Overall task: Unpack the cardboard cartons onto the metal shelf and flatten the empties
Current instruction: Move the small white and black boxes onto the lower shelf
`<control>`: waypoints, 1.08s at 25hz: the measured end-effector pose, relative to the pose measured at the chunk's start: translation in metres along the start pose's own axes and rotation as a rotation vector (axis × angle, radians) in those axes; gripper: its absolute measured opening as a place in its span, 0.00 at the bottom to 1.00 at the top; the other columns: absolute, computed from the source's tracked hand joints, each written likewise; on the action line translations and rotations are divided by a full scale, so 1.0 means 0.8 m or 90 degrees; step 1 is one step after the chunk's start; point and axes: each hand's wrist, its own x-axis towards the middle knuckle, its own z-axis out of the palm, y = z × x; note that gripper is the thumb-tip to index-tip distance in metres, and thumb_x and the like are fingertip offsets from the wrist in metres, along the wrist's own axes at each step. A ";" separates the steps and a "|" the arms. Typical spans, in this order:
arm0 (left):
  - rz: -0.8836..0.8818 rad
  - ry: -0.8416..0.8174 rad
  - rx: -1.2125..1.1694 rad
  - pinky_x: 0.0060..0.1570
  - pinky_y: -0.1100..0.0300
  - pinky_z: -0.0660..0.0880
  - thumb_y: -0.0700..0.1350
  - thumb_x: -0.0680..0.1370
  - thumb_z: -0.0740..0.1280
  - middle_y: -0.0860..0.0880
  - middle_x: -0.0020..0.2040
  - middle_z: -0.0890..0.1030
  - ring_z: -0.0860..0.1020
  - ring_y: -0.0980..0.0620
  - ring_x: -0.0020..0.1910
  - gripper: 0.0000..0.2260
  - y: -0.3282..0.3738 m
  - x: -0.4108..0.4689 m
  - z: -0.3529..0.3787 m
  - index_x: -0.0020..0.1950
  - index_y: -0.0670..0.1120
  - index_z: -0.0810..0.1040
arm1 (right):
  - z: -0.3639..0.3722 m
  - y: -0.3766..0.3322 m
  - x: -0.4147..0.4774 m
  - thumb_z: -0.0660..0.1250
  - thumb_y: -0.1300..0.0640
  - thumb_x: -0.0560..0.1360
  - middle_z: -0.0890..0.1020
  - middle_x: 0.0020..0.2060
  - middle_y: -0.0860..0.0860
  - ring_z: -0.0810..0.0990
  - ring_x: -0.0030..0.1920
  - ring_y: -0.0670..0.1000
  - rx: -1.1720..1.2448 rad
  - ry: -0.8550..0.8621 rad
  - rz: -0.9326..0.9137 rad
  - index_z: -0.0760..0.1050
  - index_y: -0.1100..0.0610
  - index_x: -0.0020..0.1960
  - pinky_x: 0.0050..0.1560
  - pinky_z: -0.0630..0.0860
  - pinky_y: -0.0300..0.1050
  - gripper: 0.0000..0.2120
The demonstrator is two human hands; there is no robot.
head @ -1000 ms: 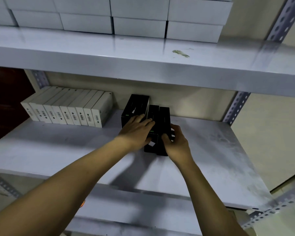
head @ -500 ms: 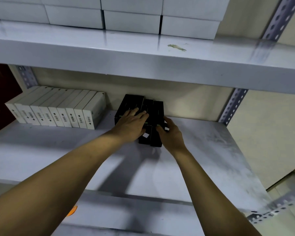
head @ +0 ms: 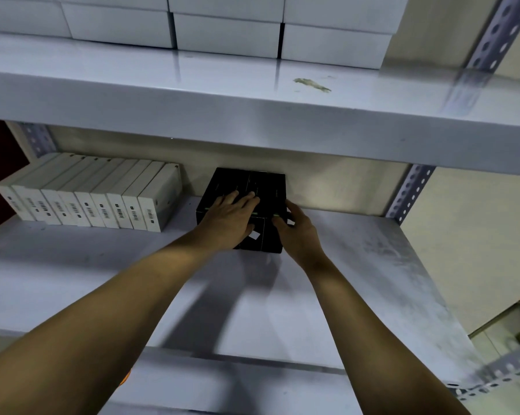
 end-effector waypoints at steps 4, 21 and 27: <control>-0.006 0.007 0.003 0.75 0.47 0.52 0.51 0.84 0.58 0.49 0.83 0.49 0.51 0.43 0.80 0.29 0.001 0.000 0.003 0.82 0.48 0.49 | -0.001 0.001 0.000 0.62 0.48 0.81 0.77 0.68 0.47 0.80 0.61 0.49 -0.019 -0.002 -0.004 0.63 0.45 0.79 0.61 0.79 0.50 0.26; -0.109 0.233 -0.112 0.63 0.49 0.67 0.45 0.76 0.70 0.47 0.68 0.72 0.70 0.41 0.65 0.22 0.037 -0.078 0.029 0.70 0.48 0.73 | -0.001 0.023 -0.074 0.65 0.54 0.82 0.78 0.64 0.44 0.79 0.57 0.42 -0.054 0.051 -0.063 0.71 0.48 0.71 0.53 0.74 0.32 0.18; -0.141 0.273 -0.153 0.58 0.48 0.72 0.45 0.76 0.72 0.47 0.65 0.76 0.74 0.42 0.62 0.20 0.039 -0.127 0.044 0.67 0.48 0.75 | 0.018 0.014 -0.099 0.66 0.60 0.79 0.80 0.55 0.41 0.79 0.53 0.37 -0.028 0.042 -0.107 0.76 0.49 0.64 0.51 0.72 0.27 0.14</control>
